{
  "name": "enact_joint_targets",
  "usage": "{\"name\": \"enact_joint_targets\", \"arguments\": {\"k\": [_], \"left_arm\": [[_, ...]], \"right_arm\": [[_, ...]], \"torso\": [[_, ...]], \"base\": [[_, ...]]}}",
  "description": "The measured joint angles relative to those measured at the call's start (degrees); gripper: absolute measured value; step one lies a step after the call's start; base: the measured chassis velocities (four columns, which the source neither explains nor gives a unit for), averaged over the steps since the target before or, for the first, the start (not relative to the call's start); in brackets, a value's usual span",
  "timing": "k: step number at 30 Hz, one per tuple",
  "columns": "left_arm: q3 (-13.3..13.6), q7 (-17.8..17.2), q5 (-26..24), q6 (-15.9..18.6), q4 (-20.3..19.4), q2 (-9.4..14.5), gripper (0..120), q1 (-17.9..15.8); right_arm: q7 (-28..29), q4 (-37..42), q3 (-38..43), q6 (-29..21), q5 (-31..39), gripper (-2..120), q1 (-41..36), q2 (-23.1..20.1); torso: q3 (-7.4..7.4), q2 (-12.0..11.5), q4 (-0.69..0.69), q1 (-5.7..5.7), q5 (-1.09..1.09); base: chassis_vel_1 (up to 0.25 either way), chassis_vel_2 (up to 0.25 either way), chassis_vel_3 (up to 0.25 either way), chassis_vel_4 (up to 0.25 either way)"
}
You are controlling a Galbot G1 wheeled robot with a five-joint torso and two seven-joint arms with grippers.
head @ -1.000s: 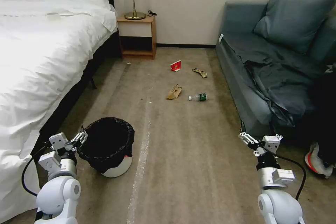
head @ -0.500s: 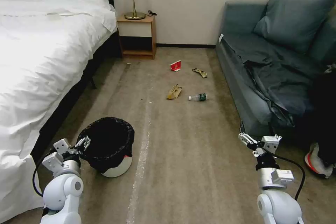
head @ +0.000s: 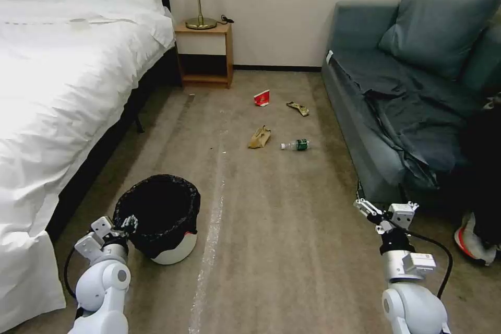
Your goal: Pick up the trash bin, then pick up the garbage on the floor and place it into the trash bin.
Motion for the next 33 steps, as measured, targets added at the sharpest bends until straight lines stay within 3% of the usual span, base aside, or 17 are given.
{"name": "enact_joint_targets", "arguments": {"k": [4,6,9,11,25,33], "left_arm": [[0.06,0.20,-0.54,-0.10,0.76,-0.10,35,-0.04],[0.05,0.25,-0.71,-0.16,1.26,-0.15,22,-0.17],[0.05,0.31,-0.72,-0.17,1.33,-0.15,19,-0.18],[0.07,0.46,-0.73,-0.19,1.31,-0.14,7,-0.18],[-0.14,1.23,0.11,-0.87,0.24,0.00,5,0.74],[-0.62,1.79,4.31,-1.73,-2.63,0.22,5,1.51]], "right_arm": [[-0.03,0.02,0.00,0.13,0.05,100,-0.06,0.07],[-0.05,0.13,0.03,0.19,0.10,100,-0.08,0.09],[-0.05,0.16,0.06,0.22,0.11,100,-0.08,0.10],[-0.05,0.18,0.09,0.31,0.14,100,-0.08,0.16],[-0.01,0.54,0.06,0.50,0.10,100,-0.14,0.42],[0.13,0.84,-0.11,0.78,0.46,100,-0.07,0.51]], "torso": [[-0.01,0.00,0.02,0.00,0.05],[-0.01,0.01,0.03,-0.01,0.06],[-0.01,0.00,0.03,0.00,0.04],[-0.01,0.00,0.01,0.00,0.01],[0.01,0.00,-0.01,0.00,-0.04],[0.01,0.00,-0.01,0.00,-0.02]], "base": [[0.000,0.000,0.000,0.000],[0.000,0.000,0.000,0.000],[0.000,0.000,0.000,0.000],[0.000,0.000,0.000,0.000],[0.000,0.000,0.000,0.000],[0.000,0.000,0.000,0.000]]}}
